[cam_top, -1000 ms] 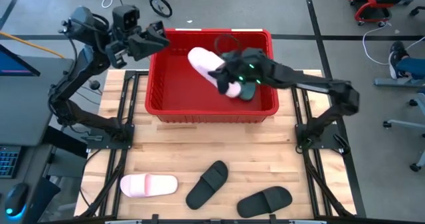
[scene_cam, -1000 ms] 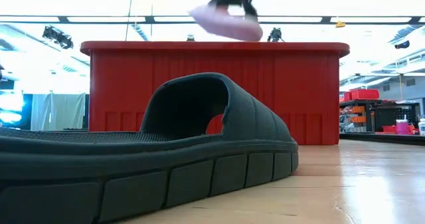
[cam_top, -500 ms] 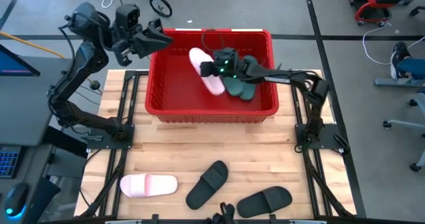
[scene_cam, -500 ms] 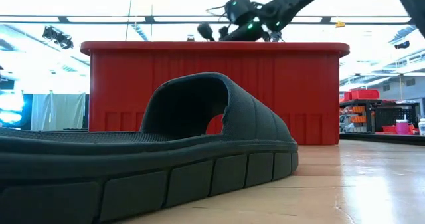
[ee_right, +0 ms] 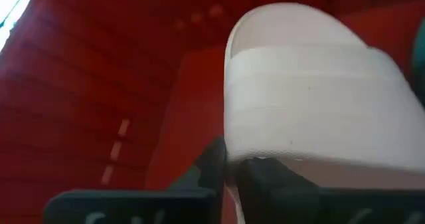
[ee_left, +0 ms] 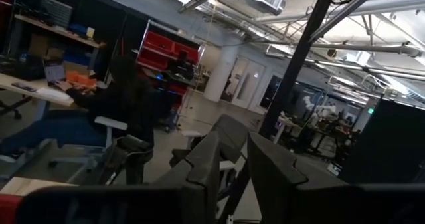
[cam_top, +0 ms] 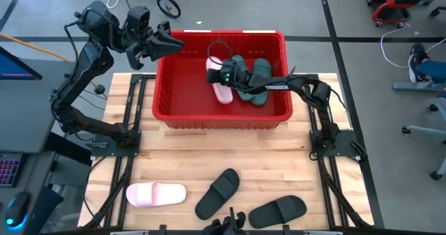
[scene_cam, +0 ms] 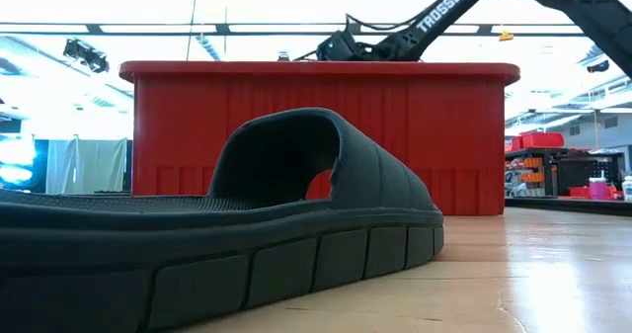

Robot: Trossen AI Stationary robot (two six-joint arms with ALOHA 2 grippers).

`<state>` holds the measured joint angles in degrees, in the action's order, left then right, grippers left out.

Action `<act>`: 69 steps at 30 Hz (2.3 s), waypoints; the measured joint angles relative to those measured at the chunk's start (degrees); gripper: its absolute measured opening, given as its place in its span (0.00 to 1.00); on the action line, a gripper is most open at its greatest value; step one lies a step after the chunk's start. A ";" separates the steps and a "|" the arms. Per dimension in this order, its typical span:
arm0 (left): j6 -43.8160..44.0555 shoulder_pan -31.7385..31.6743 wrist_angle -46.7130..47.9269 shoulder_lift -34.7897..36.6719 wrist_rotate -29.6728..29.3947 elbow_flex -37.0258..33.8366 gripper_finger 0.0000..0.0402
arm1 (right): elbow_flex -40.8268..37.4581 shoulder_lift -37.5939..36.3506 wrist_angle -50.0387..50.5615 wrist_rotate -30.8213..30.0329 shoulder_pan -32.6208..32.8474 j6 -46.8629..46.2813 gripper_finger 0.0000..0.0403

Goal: Pick and place slides into bin
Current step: Put the top pink slide into the red bin, then put the pink slide into the red bin

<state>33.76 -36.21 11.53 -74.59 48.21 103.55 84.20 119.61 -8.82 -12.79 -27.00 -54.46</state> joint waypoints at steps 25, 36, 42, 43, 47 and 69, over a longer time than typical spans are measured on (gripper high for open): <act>-1.51 0.18 9.23 0.13 -0.07 0.00 0.21 | 0.02 0.11 -3.41 4.30 -1.07 2.01 0.39; 0.04 3.12 11.78 0.74 -0.01 -0.07 0.19 | 0.17 -0.13 7.27 1.95 -0.95 6.71 0.42; -0.21 4.28 12.33 1.46 -0.01 -0.04 0.20 | 0.15 -1.02 9.72 2.64 0.11 10.36 0.41; -0.40 4.28 12.26 1.60 0.05 -0.04 0.19 | 0.35 -1.02 9.23 2.29 0.22 11.01 0.41; -1.22 3.83 12.24 2.10 0.00 -0.02 0.18 | 2.70 -0.78 8.16 0.04 -0.17 12.83 0.37; -8.00 0.69 31.88 2.73 1.43 0.02 0.18 | 3.82 -9.09 -7.21 13.75 -2.02 17.01 0.01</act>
<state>25.76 -35.51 43.41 -71.85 49.63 103.57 88.03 110.52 -16.02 0.96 -29.02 -37.45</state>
